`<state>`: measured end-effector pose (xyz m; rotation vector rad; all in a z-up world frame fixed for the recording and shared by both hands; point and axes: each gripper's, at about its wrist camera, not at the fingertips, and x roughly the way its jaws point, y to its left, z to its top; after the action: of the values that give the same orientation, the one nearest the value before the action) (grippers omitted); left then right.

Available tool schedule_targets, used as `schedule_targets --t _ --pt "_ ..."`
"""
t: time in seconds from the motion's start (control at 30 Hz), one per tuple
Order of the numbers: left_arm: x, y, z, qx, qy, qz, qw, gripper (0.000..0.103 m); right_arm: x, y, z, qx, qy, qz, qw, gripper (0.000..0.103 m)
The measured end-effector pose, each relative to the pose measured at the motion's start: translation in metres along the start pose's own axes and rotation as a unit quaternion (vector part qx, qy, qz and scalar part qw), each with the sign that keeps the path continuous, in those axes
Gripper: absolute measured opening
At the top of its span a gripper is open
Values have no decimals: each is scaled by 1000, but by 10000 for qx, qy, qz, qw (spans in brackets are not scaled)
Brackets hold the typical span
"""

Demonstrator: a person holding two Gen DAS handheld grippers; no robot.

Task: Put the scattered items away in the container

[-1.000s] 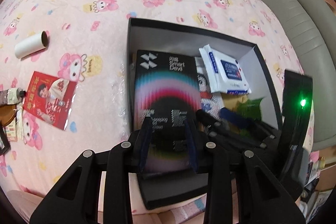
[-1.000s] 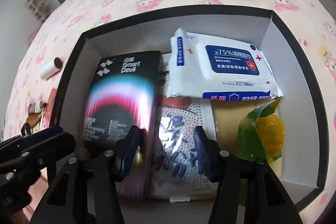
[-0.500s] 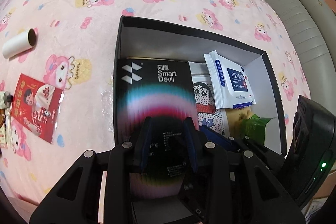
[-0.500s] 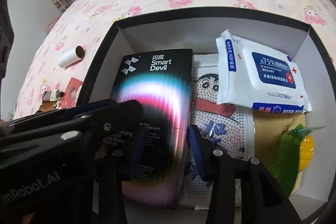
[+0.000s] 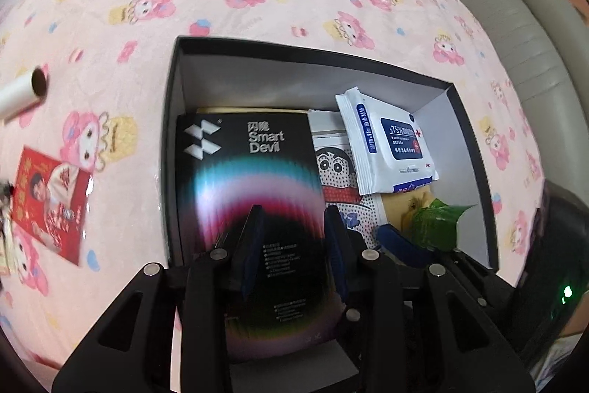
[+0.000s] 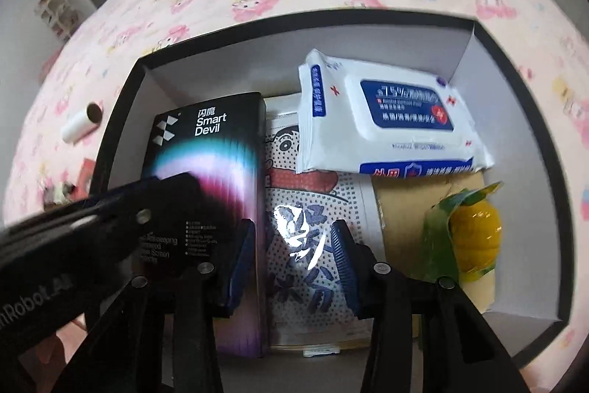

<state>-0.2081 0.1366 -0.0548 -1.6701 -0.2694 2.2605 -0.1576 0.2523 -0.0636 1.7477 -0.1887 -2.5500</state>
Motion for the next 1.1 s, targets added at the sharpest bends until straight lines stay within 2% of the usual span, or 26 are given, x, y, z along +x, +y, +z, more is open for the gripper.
schedule_targets --t 0.13,0.23,0.3,0.43,0.5,0.63,0.77,0.9,0.97,1.1 --pt "13 -13 4 278 281 6 9992 32 -9 -16 -4 245 -33 -35 9997 40" --pt "28 -17 6 386 421 333 9978 37 -15 -25 -6 503 -92 -29 9987 40" --pt "30 -21 7 470 376 428 9973 38 -16 -28 -8 552 -95 -64 9984 40" --pt "35 -32 7 805 278 1019 9911 39 -18 -36 -12 459 -84 -175 9988 41" --pt "36 -32 8 854 204 1328 9872 44 -19 -37 -12 421 -56 -127 9990 41" --pt "35 -25 10 745 183 1377 9875 35 -11 -33 0 428 -65 -47 9991 41" --pt "33 -23 12 700 173 1366 9880 33 -7 -32 3 467 -74 -78 9989 41" --pt "21 -23 6 744 -70 1250 9893 33 -8 -31 4 465 -105 -118 9988 41" --pt "14 -24 3 766 -191 1192 9897 43 -10 -30 4 454 -148 -136 9988 41" --pt "-17 -22 2 693 -872 1318 9850 48 -14 -25 6 356 -274 -227 9987 43"
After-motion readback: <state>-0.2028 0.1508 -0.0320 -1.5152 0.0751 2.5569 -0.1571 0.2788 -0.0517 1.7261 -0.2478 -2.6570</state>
